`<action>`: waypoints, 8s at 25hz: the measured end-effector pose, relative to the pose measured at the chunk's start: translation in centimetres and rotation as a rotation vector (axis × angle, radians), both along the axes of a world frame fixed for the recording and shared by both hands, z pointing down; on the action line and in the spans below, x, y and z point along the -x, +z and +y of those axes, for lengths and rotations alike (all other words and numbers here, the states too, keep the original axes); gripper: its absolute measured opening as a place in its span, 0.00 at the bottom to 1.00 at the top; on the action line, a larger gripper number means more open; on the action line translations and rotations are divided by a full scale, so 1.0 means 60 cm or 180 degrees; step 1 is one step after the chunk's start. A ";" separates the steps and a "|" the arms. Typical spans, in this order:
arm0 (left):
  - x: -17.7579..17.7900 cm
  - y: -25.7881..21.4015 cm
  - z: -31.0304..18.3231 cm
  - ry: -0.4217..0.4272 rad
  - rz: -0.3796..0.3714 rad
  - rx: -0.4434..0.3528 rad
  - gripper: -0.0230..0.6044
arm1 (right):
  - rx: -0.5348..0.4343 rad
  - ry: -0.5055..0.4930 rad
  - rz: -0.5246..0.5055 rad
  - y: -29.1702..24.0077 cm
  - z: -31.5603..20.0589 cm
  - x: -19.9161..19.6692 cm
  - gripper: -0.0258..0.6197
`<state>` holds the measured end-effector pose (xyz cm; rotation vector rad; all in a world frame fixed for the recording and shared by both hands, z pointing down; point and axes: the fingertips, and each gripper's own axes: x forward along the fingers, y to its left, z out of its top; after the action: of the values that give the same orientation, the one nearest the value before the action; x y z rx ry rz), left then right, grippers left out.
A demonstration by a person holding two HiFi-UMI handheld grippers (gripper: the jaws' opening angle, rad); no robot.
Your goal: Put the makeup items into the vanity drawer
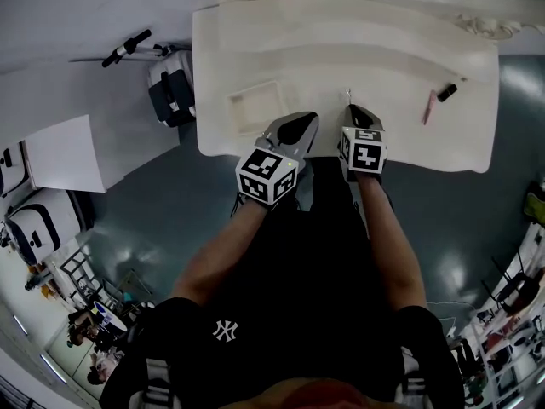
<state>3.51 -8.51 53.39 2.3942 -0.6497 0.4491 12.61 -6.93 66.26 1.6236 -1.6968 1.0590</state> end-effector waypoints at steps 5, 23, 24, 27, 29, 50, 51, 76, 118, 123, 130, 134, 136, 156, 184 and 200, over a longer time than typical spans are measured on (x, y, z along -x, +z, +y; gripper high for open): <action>0.031 -0.011 0.001 -0.0051 0.0011 -0.0068 0.04 | -0.0251 -0.0118 -0.0021 -0.054 -0.017 0.033 0.09; 0.186 -0.055 -0.011 -0.0505 -0.0066 -0.0318 0.04 | -0.0725 -0.0986 -0.0283 -0.164 -0.044 0.246 0.09; 0.195 -0.056 -0.012 -0.0536 -0.0068 -0.0325 0.04 | -0.0734 -0.1085 -0.0271 -0.167 -0.045 0.260 0.09; 0.217 -0.060 -0.011 -0.0609 -0.0068 -0.0343 0.04 | -0.0733 -0.1474 -0.0174 -0.170 -0.047 0.302 0.09; 0.229 -0.061 -0.009 -0.0645 -0.0070 -0.0352 0.04 | -0.0706 -0.1765 -0.0055 -0.166 -0.047 0.326 0.09; 0.294 -0.035 -0.037 -0.0950 -0.0104 -0.0251 0.04 | -0.0356 -0.3174 0.0638 -0.091 -0.061 0.406 0.10; 0.295 -0.035 -0.038 -0.0952 -0.0103 -0.0246 0.04 | -0.0332 -0.3183 0.0634 -0.088 -0.061 0.406 0.11; 0.227 -0.084 -0.042 -0.0427 0.0031 -0.0392 0.04 | -0.0862 -0.1569 0.0084 -0.215 -0.070 0.326 0.08; -0.280 -0.104 0.098 0.1212 0.0239 -0.0303 0.04 | -0.1070 0.0558 0.0187 -0.260 0.093 -0.187 0.08; -0.338 -0.073 0.096 0.1297 0.0166 -0.0274 0.04 | -0.0962 0.0710 0.0194 -0.220 0.095 -0.251 0.08; -0.392 -0.024 0.090 0.1324 0.0049 -0.0187 0.04 | -0.0737 0.0889 0.0247 -0.151 0.103 -0.320 0.11; -0.415 0.005 0.086 0.1333 -0.0013 -0.0118 0.04 | -0.0567 0.0921 0.0265 -0.107 0.107 -0.347 0.14; -0.425 0.020 0.087 0.1355 -0.0054 -0.0084 0.04 | -0.0463 0.0924 0.0225 -0.084 0.108 -0.354 0.16; -0.431 0.089 0.080 0.1309 -0.0279 0.0107 0.04 | 0.0072 0.0755 0.0215 0.027 0.110 -0.368 0.14; -0.246 -0.043 0.062 0.0965 -0.0023 -0.0313 0.04 | -0.0857 0.0450 0.0271 -0.199 0.061 -0.206 0.14; -0.045 -0.085 0.027 0.0346 -0.0017 -0.0461 0.04 | -0.1181 -0.0313 0.0180 -0.261 -0.004 0.015 0.14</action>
<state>6.23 -6.89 48.29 2.5755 -0.5736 0.4684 11.69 -7.17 50.61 1.7491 -1.9999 0.6714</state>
